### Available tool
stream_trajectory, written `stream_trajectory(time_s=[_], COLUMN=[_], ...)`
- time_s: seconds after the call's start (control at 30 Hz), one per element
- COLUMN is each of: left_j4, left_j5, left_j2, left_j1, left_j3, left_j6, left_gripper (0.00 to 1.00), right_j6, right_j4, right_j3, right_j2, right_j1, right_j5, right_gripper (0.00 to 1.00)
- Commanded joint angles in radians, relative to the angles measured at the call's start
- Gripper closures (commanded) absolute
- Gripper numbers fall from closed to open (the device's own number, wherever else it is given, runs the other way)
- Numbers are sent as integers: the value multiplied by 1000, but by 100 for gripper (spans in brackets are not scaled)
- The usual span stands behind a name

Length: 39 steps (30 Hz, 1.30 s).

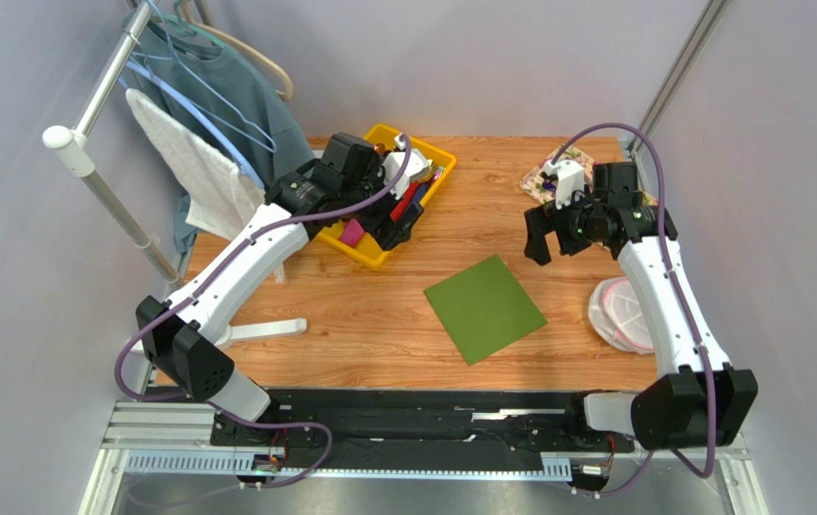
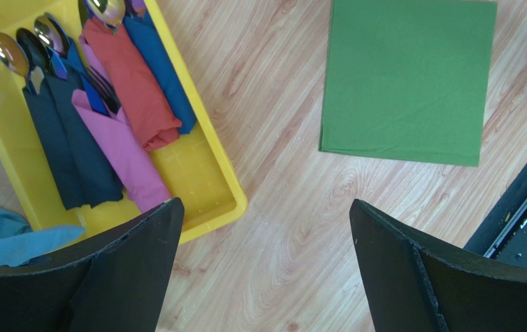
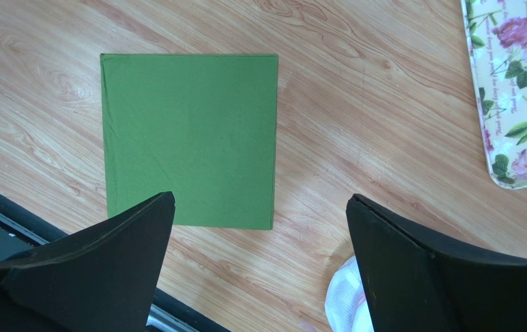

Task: Place the utensils on the paper napkin and roll it up

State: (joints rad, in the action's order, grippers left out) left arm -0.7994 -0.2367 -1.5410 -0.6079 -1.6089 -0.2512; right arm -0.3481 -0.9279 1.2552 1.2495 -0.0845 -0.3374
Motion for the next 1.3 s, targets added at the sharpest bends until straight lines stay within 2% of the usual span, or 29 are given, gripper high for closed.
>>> stream_trajectory(time_s=[0.0,0.03,0.17,0.33,0.53,0.67,0.9,1.1,1.2,1.23,1.27], left_j4=[80,88,114,181,342,318,313,287,282,281,278], left_j5=[-15,-24,-33,63,152,203,171,152,145,143,140], left_j2=[84,90,97,104,162,156,170,168,167,167,165], left_j1=[-4,-3,-6,-6,-7,-7,-7,-7,-7,-7,-7], left_j3=[10,15,18,32,132,119,162,176,185,188,190], left_j6=[-31,-33,-14,41,55,44,50,61,72,73,75], left_gripper=[1,1,1,1,1,1,1,1,1,1,1], right_j6=[-54,-64,-101,-124,-124,-123,-92,-57,-45,-39,-38], right_j4=[-15,-26,-66,-83,-104,-89,4,139,207,222,251], right_j3=[124,147,308,576,892,1010,1156,1159,1152,1156,1156], right_j2=[83,135,275,490,792,941,1148,1225,1257,1266,1274], right_j1=[75,125,198,285,347,348,345,338,330,327,325], right_j5=[-92,-106,-112,-72,-43,-23,15,60,86,100,103], right_gripper=[0,0,0,0,0,0,0,1,9,17,20])
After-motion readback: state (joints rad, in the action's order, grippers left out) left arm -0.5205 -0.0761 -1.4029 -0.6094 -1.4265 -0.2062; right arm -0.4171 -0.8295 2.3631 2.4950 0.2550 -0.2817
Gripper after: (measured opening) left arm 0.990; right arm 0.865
